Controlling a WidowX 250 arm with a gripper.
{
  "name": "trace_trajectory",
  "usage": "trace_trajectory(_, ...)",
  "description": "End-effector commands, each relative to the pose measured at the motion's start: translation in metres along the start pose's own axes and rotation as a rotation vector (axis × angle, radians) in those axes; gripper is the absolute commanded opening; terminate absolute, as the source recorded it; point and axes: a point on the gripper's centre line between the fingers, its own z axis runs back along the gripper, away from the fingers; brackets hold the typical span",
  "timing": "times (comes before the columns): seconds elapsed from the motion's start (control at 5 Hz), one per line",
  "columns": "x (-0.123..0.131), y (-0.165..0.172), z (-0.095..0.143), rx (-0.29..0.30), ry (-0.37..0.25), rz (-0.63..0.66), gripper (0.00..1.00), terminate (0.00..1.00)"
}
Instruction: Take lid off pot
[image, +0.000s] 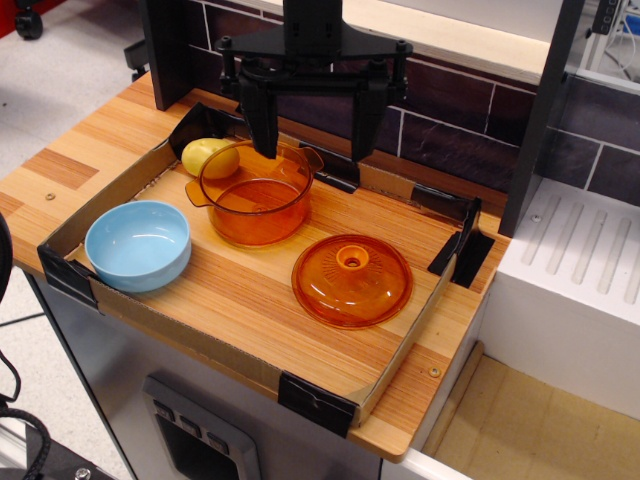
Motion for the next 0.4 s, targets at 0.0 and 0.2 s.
trace_trajectory(0.0, 0.0052, 0.0020, 0.0171, -0.029, -0.055, -0.009, 1.00, 0.00)
trace_trajectory(0.2, 0.0052, 0.0020, 0.0171, -0.029, -0.055, -0.009, 1.00, 1.00)
